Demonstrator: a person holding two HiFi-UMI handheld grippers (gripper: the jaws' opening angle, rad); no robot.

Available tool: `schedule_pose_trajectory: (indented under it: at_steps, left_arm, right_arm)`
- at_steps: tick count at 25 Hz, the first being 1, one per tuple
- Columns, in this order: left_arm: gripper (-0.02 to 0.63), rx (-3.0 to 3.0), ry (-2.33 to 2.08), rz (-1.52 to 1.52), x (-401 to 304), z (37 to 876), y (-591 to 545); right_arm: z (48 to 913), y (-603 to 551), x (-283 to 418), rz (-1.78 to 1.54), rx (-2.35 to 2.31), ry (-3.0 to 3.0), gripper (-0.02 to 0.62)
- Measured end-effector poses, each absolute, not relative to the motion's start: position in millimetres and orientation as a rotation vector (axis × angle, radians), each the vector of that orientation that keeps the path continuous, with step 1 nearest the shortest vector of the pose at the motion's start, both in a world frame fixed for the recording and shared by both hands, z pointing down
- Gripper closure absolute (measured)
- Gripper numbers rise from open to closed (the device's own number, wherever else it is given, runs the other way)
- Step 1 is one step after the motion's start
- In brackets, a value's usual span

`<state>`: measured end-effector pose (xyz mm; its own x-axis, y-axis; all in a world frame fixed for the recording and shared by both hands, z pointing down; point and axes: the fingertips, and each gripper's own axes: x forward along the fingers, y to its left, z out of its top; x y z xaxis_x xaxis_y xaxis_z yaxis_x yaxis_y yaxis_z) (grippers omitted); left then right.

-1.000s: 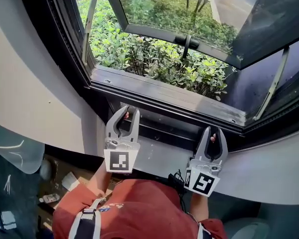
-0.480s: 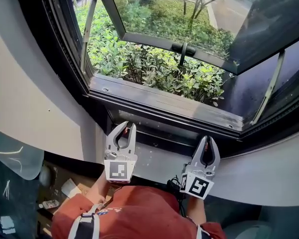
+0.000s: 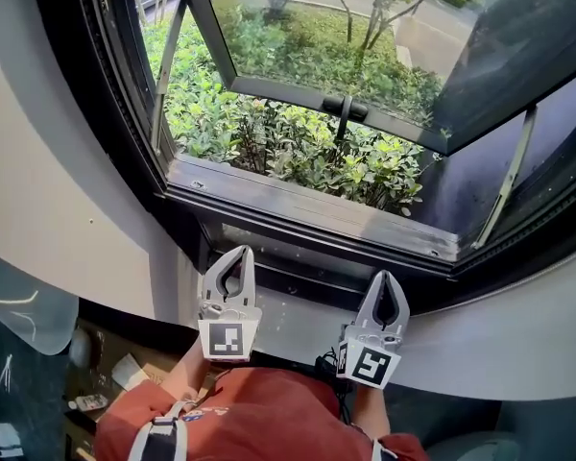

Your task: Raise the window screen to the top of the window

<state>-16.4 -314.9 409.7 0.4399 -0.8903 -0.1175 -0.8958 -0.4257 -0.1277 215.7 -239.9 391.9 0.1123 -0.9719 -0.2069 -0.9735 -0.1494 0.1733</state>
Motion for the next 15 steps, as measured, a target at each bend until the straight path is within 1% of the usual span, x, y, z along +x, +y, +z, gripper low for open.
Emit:
schedule_pose_trajectory:
  at_steps: [4,8,13,15]
  left_arm:
    - [0.600,-2.526,1.591,0.115,-12.5,406.5,-314.1]
    - [0.600,-2.512,1.570,0.080,-10.5,405.8,-313.8]
    - [0.600,-2.451,1.530,0.136,-10.4,394.3,-316.1]
    - [0.600,-2.501,1.571,0.111,-10.1,401.2,-315.8]
  right_arm:
    - [388.2,-241.8,214.9,0.445,-2.331,2.045,0.584]
    - [387.7,-242.8,214.0,0.455,-2.325,2.048,0.584]
    - [385.1,-244.6,213.9,0.465,-2.321,2.038,0.584]
    - [383.9,-244.9,213.9,0.472,-2.317,2.041,0.584]
